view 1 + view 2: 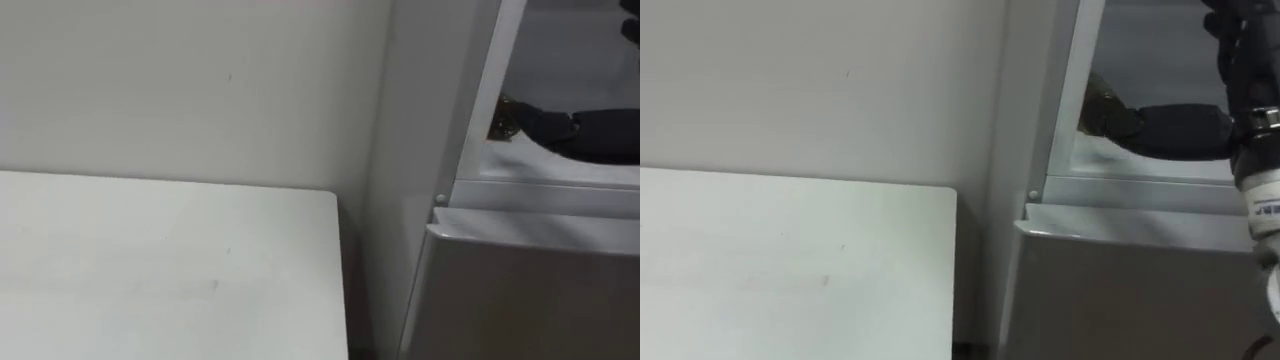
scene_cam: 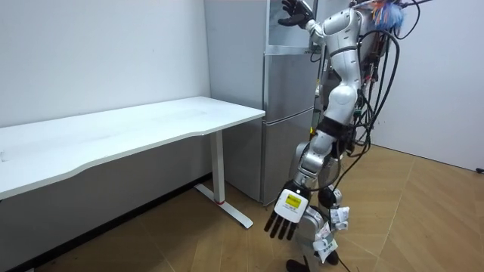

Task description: Put the bottle in the upper fridge

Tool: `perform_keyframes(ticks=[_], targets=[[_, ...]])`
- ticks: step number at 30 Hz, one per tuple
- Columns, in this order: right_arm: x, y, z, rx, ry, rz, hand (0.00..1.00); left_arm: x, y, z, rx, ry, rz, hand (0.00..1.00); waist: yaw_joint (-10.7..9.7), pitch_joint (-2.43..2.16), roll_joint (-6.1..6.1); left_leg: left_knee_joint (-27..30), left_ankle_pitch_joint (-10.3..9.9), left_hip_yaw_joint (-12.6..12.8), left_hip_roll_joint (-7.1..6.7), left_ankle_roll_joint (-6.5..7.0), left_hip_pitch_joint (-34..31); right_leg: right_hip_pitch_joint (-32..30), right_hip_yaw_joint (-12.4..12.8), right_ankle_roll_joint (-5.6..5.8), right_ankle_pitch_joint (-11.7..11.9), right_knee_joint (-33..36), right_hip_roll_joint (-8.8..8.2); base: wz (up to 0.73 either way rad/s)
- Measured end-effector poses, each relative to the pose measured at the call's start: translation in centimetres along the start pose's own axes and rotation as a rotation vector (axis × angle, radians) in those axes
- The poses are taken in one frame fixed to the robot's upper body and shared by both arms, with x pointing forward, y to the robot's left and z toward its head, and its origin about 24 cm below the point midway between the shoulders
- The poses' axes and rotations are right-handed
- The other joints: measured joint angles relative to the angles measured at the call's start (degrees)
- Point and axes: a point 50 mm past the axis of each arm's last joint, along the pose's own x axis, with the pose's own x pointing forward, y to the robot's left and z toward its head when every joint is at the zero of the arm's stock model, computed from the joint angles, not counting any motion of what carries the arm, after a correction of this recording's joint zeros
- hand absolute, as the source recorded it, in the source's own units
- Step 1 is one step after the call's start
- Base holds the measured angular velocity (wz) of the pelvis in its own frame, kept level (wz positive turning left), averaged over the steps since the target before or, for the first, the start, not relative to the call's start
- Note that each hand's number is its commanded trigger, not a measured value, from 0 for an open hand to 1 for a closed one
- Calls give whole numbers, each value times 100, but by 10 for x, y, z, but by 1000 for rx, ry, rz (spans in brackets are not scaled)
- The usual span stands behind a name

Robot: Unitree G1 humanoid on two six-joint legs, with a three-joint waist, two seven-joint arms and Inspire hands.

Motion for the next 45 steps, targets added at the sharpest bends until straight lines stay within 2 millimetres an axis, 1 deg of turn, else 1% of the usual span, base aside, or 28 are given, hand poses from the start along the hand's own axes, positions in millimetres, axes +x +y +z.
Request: perform_keyframes(ticks=[1,5,9,11,14,15,17,18,20,22,23,24,25,26,27,29,34,38,40,43,45], targets=[[-5,1,-1,3,4,-4,0,0,-2,1,7,-5,-5,0,1,5,-10,-13,0,14,2,0,31,12,11,1,0,17,0,-6],[-16,9,1,63,0,-6,0,2,-10,7,28,-33,-28,0,-54,39,46,-35,-38,101,13,22,54,-1,77,7,-4,66,-3,-9],[-28,12,0,109,11,-23,0,2,-11,9,24,-44,-20,0,-95,41,81,-26,-45,171,16,28,73,-17,138,10,0,86,-2,-9],[-37,14,0,177,29,-31,0,2,-11,7,28,-35,-11,0,-147,43,104,-25,-46,164,16,29,70,-25,149,10,0,89,2,0],[-44,17,-4,257,58,-32,0,3,-14,4,34,-18,-13,0,-176,44,135,-27,-47,168,16,28,71,-25,160,10,0,87,6,0],[-47,17,-7,295,75,-36,0,4,-16,3,48,-11,-17,0,-181,40,161,-24,-47,172,16,28,70,-29,191,9,1,87,16,-7],[-49,17,-9,333,88,-32,0,3,-22,1,50,-5,-31,0,-165,5,241,-18,-47,281,26,28,83,-74,304,12,11,104,33,-19],[-50,17,-8,342,85,-30,0,3,-23,1,49,-5,-36,0,-167,10,263,-20,-47,289,26,28,83,-88,310,12,10,122,30,-15],[-54,18,-6,389,78,-33,0,3,-30,0,56,-17,-54,0,-250,35,346,-18,-48,295,24,29,83,-117,339,13,10,149,26,-5],[-58,17,-8,419,89,-44,0,2,-33,-1,53,-15,-61,0,-311,42,396,-21,-48,301,25,29,83,-132,375,14,10,149,32,-6],[-60,16,-10,431,95,-53,0,2,-33,-1,52,-15,-62,0,-324,49,391,-24,-48,315,27,29,80,-144,388,14,9,152,34,-13],[-65,13,-13,441,113,-74,0,2,-34,-1,51,-18,-64,0,-323,35,412,-28,-49,362,34,28,67,-189,439,13,9,165,43,-19],[-69,11,-16,450,133,-94,0,2,-34,-1,47,-23,-64,0,-323,42,409,-38,-49,438,40,27,64,-211,467,12,9,160,45,-20],[-71,9,-17,457,145,-102,0,2,-34,-1,44,-24,-63,0,-325,43,409,-40,-49,452,42,27,67,-213,470,12,10,157,46,-13],[-75,7,-20,465,163,-117,0,2,-33,0,41,-29,-61,0,-373,29,427,-40,-50,459,42,26,68,-213,472,12,9,153,46,-4],[-86,6,-26,486,206,-146,0,2,-34,1,40,-45,-59,0,-446,30,417,-42,-53,467,43,24,68,-215,480,13,8,149,50,0],[-112,4,-42,480,326,-196,0,2,-36,0,55,-50,-66,0,-460,27,429,-28,-88,518,59,7,68,-237,585,13,8,138,89,-8],[-124,3,-52,471,388,-240,0,1,-38,-1,73,-48,-61,0,-458,21,468,-36,-98,600,80,-3,56,-288,651,6,12,143,110,-10],[-135,3,-58,473,435,-287,0,1,-39,-3,82,-41,-62,0,-456,2,498,-36,-107,608,87,-12,58,-287,662,6,12,141,120,-2],[-143,3,-64,444,479,-337,0,1,-39,-7,87,-30,-55,0,-463,11,526,-35,-112,605,86,-13,51,-300,674,6,10,140,122,0],[-147,2,-68,416,496,-350,0,1,-40,-7,86,-30,-51,0,-463,17,515,-33,-115,595,84,-12,60,-295,683,6,9,141,121,0]])
